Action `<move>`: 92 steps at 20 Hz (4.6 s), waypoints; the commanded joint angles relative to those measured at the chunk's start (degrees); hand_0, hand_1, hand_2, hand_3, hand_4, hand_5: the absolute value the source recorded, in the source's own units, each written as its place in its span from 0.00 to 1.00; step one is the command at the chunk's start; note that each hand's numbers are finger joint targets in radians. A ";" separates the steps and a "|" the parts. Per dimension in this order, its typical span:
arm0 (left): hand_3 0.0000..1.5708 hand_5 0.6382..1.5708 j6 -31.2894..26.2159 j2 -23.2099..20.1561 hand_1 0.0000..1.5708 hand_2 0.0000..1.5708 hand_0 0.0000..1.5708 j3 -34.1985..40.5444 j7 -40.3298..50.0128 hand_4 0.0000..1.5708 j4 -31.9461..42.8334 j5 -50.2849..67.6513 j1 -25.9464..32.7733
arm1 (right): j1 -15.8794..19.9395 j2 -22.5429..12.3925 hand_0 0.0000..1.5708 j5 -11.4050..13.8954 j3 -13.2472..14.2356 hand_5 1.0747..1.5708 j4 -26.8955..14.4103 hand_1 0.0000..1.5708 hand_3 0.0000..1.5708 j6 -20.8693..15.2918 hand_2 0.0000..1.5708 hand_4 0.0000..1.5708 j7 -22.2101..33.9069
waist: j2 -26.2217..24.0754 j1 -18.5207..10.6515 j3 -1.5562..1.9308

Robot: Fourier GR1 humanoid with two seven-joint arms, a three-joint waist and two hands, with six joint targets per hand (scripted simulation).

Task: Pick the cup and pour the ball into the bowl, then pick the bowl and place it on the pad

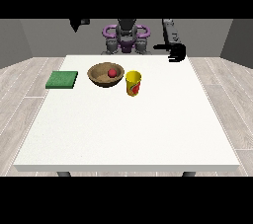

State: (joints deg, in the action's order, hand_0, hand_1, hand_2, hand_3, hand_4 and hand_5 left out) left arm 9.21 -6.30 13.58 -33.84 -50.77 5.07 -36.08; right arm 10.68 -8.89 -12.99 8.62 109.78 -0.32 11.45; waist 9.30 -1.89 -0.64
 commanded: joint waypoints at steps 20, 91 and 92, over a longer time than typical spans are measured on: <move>0.00 0.96 -23.17 -33.94 0.00 0.00 0.00 9.44 19.81 0.00 -0.55 11.82 -17.40 | 3.56 4.59 0.00 -0.22 2.71 1.00 -32.14 0.00 0.00 4.62 0.00 0.22 -23.09 | 9.27 0.67 0.76; 0.00 0.96 -30.31 -47.84 0.00 0.00 0.00 14.52 24.27 0.00 5.26 18.86 -18.41 | 27.29 -20.27 1.00 14.05 3.64 0.92 -62.34 1.00 1.00 0.42 1.00 0.83 -8.04 | 9.10 3.70 0.72; 0.00 0.96 -27.82 -45.66 0.00 0.00 0.00 13.70 23.05 0.00 4.30 17.42 -15.69 | 23.95 -18.12 1.00 13.60 3.41 0.93 -62.74 1.00 1.00 0.41 1.00 0.83 -10.23 | 7.00 4.57 0.72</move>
State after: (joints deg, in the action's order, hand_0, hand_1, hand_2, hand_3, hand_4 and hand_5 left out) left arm -20.96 -53.73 28.12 -10.79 -44.06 23.15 -53.84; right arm 37.66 -24.85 1.56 10.02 50.24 -2.54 6.25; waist 17.30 2.19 0.04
